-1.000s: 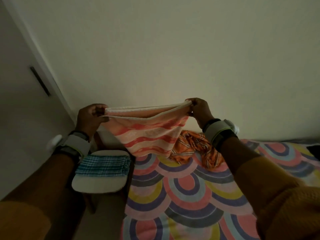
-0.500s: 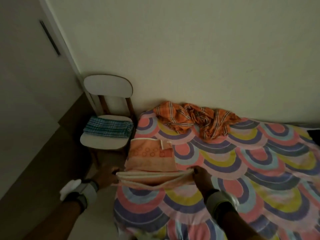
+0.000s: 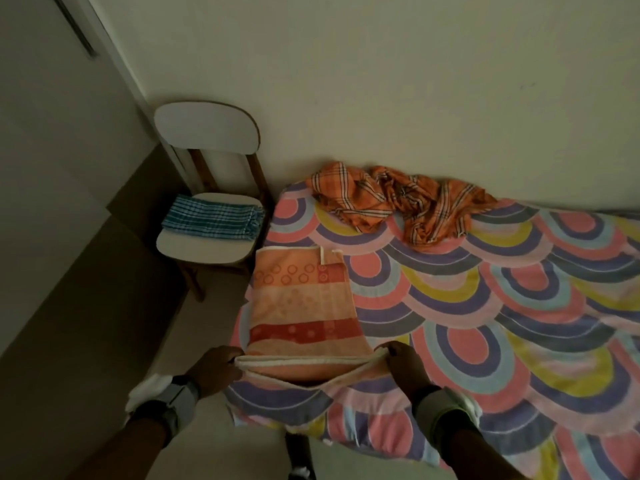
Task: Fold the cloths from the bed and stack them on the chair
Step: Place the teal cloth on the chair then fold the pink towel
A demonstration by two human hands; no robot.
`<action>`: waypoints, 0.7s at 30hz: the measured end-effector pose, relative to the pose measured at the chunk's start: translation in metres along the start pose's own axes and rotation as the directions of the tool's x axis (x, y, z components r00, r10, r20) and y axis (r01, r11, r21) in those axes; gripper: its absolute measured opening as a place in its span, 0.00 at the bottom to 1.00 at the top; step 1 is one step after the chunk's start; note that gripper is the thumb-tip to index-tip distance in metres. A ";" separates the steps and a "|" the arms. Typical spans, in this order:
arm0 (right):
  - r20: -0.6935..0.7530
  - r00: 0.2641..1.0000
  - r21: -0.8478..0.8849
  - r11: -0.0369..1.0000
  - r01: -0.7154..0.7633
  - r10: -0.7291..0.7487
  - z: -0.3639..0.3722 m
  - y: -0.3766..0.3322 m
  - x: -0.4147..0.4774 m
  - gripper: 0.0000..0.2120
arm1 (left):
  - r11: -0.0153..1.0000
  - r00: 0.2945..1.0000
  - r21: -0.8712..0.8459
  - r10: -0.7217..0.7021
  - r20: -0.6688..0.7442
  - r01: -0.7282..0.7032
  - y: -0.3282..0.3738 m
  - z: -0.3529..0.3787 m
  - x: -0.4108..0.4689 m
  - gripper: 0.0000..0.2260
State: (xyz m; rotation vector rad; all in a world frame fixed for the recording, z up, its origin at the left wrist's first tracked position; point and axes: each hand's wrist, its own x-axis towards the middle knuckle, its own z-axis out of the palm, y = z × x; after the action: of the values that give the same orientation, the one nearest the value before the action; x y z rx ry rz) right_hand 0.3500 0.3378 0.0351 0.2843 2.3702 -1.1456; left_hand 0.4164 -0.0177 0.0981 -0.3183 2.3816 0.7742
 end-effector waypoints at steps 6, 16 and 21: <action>-0.260 0.951 0.108 0.973 0.203 -0.169 -0.053 -0.146 0.048 0.13 | 0.947 0.912 -0.268 0.056 -0.405 -0.177 0.051 -0.115 0.043 0.15; -0.557 0.772 0.285 0.803 0.524 -0.306 -0.148 -0.370 0.059 0.20 | 0.745 0.610 -0.302 0.174 -0.773 -0.595 0.143 -0.307 0.043 0.07; -0.677 0.632 0.319 0.622 0.715 -0.378 -0.167 -0.401 0.022 0.24 | 0.372 0.630 -0.548 0.142 -0.764 -0.749 0.158 -0.349 0.021 0.11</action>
State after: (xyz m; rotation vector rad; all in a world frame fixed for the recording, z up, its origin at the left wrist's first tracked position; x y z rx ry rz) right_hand 0.1198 0.2159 0.3835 0.0115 2.6176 -2.4032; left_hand 0.1715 -0.1004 0.3815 -0.2455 2.4468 2.5383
